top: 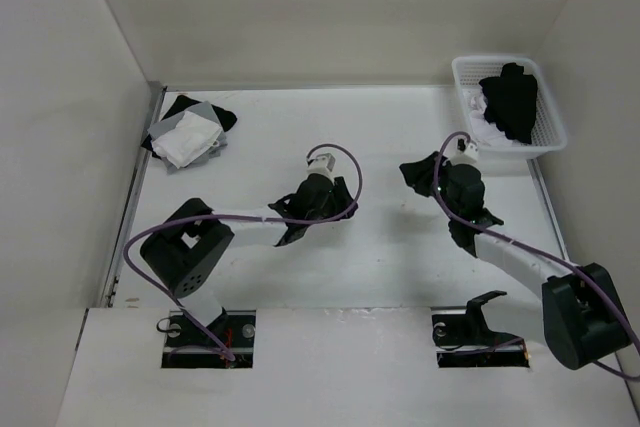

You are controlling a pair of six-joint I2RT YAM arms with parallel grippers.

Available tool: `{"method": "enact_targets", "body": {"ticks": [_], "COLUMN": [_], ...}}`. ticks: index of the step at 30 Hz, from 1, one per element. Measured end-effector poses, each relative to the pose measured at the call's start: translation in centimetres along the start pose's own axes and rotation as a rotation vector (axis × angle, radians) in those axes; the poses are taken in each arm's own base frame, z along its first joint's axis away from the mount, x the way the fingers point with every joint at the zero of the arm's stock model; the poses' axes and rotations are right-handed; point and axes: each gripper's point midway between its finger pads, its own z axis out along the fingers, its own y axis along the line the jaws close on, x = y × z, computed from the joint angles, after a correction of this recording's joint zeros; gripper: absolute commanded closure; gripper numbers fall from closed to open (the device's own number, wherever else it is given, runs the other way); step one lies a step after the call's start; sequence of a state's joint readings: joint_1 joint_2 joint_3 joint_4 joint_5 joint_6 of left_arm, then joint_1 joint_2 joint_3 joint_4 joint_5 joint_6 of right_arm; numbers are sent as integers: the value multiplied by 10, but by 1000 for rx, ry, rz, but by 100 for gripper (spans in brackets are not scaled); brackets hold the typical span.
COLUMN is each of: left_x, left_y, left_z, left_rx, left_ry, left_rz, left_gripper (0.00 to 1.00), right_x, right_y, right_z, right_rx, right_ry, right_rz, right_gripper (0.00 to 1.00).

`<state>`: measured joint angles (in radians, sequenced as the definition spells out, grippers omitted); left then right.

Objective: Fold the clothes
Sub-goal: Grab the tank top from the pile

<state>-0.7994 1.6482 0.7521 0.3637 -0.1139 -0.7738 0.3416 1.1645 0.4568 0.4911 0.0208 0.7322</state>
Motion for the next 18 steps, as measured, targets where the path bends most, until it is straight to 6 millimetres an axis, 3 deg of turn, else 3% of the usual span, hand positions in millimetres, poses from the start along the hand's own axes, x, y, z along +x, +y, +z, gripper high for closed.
{"method": "enact_targets", "body": {"ticks": [2,4,7,10,13,14,18], "left_x": [9,11,16,22,16,11,-10], "left_y": [-5,-11,-15,-20,-31,-34,-47], "left_z": [-1,-2,-9,-26,-43,-46,-53], "left_rx": [20,48,98,160,231,249,300], "left_ry": [29,34,20,-4,-53,-73,-147], "left_rz": [9,14,28,48,73,79,83], "left_gripper": [58,58,61,77,92,93,87], "right_x": [-13,-36,-91,-155,-216,-238,-284], "right_y": [6,15,22,16,-14,-34,-104], "right_z": [4,8,15,24,36,41,54], "right_rx": [11,13,37,94,207,266,448], "right_ry": [-16,-49,-147,-271,-381,-419,-478], "right_rz": [-11,-20,-17,-15,-8,-7,-14], "right_gripper": [83,94,100,100,100,100,97]}}
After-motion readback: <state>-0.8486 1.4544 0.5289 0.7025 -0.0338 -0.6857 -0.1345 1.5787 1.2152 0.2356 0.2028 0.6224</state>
